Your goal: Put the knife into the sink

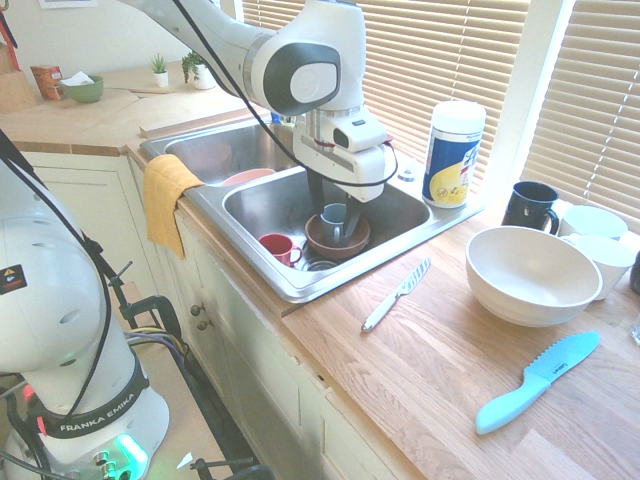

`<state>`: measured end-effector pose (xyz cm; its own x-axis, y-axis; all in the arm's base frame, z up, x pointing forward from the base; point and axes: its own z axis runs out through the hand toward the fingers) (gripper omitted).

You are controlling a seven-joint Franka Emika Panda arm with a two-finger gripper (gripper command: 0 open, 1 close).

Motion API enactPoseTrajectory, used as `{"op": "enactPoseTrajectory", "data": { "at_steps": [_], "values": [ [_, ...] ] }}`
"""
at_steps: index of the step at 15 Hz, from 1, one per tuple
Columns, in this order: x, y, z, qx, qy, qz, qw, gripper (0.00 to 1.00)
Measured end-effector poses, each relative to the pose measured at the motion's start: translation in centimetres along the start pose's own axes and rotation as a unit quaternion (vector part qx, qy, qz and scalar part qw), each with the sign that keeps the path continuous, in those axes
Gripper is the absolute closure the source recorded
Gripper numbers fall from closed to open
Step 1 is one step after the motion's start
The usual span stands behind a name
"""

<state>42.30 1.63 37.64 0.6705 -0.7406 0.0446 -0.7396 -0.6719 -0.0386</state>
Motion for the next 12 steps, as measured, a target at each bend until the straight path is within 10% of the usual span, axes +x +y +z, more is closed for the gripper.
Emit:
{"op": "enactPoseTrajectory", "data": {
  "at_steps": [12],
  "values": [
    [4.8, 8.6, -2.6, -0.024, -0.001, -0.115, 0.993, 0.0]
  ]
}}
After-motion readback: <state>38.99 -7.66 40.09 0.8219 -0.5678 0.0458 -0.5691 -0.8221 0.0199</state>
